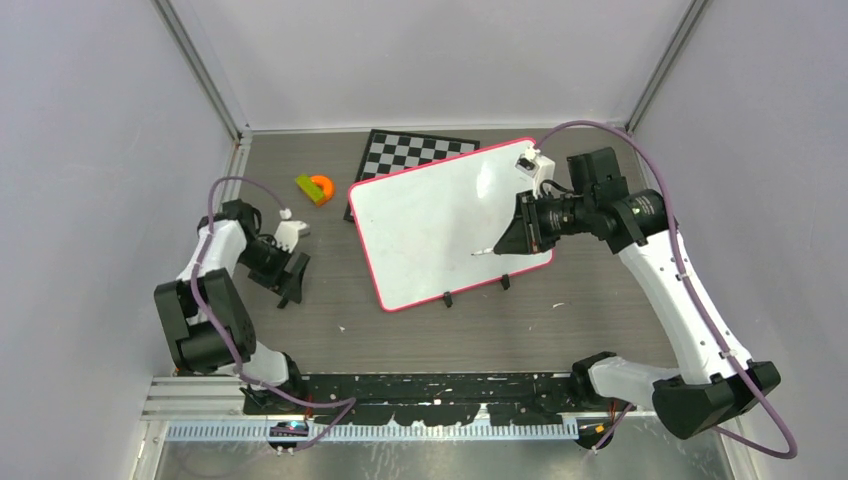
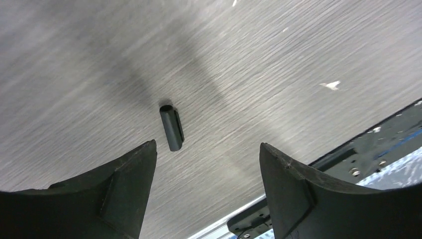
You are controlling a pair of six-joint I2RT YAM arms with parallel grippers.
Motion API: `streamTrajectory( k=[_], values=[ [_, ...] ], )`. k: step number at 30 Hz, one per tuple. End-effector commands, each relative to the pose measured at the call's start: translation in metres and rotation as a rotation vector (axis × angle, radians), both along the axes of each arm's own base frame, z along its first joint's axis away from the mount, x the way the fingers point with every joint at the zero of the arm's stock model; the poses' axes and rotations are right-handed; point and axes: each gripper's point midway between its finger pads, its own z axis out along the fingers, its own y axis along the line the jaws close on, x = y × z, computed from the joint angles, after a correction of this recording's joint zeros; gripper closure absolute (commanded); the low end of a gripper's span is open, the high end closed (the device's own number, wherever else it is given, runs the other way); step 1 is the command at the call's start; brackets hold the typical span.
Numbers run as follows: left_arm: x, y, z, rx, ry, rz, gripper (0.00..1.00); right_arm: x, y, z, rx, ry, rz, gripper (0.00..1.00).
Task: Write a sentence on the whiteboard
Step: Place the pen cap at the center of the board, then move the whiteboard to the center of the board.
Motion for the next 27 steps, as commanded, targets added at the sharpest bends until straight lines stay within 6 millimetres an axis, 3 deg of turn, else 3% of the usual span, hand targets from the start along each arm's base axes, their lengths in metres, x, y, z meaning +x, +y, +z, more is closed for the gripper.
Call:
streamTrajectory(
  k=[1, 6, 9, 13, 20, 27],
  values=[
    [0.03, -0.031, 0.077, -0.172, -0.209, 0.039, 0.22, 0.016, 0.012, 0.005, -0.032, -0.124, 0.015, 1.0],
    [0.066, -0.054, 0.159, -0.316, -0.475, 0.126, 0.02, 0.032, 0.034, 0.006, -0.067, -0.223, 0.051, 1.0],
    [0.089, -0.061, 0.204, -0.41, -0.6, 0.266, 0.0, 0.05, 0.051, 0.014, -0.044, -0.297, 0.048, 1.0],
    [0.096, -0.096, 0.245, -0.678, -0.64, 0.192, 0.0, 0.073, 0.072, 0.031, 0.019, -0.375, 0.024, 1.0],
    [0.136, -0.143, 0.25, -0.774, -0.608, 0.132, 0.0, 0.09, 0.103, 0.051, 0.082, -0.414, 0.047, 1.0],
    [0.165, -0.181, 0.237, -0.829, -0.518, 0.055, 0.04, 0.073, 0.096, 0.052, 0.083, -0.423, 0.08, 1.0]
  ],
)
